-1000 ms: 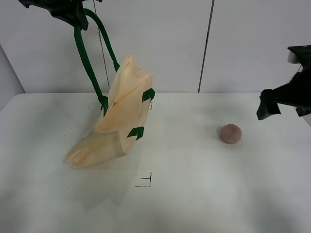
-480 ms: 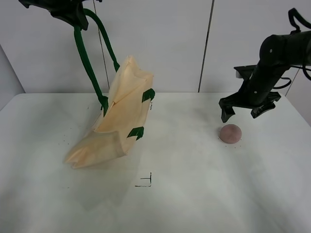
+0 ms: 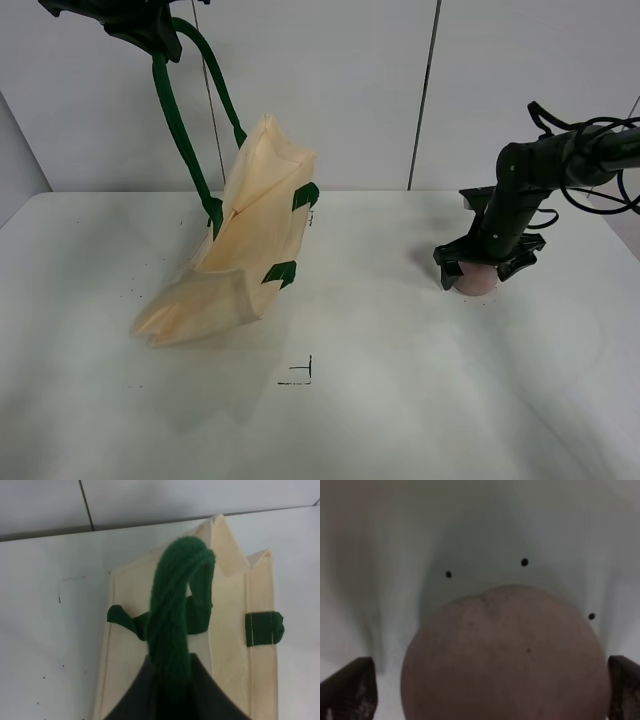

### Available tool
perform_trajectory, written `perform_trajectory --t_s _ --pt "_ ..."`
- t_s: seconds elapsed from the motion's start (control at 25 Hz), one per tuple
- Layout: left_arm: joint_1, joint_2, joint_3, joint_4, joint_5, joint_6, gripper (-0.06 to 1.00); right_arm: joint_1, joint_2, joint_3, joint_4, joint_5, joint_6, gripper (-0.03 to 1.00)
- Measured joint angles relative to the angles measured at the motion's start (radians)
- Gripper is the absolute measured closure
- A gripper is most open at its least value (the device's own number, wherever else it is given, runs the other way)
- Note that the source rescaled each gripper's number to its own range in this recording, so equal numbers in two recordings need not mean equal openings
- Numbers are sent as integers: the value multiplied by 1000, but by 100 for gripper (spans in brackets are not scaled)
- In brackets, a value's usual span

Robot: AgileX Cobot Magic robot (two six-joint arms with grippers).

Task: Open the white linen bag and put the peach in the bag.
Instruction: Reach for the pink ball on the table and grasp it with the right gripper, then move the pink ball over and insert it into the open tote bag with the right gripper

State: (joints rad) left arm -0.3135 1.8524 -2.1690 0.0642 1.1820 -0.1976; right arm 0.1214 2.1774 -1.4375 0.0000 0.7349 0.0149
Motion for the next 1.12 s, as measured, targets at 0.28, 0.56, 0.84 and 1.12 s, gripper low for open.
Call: perform_trajectory --t_s 0.28,0.56,0.84,1.12 --pt "0 0 0 0 0 0 94 0 2 -6 0 -5 1 84" --pt "0 0 0 -1 0 0 94 0 -72 -47 32 56 -15 97" --pt "0 0 0 -2 0 0 94 10 -170 -357 277 274 -152 97" --pt "0 0 0 -3 0 0 94 180 -171 -525 353 266 -176 97"
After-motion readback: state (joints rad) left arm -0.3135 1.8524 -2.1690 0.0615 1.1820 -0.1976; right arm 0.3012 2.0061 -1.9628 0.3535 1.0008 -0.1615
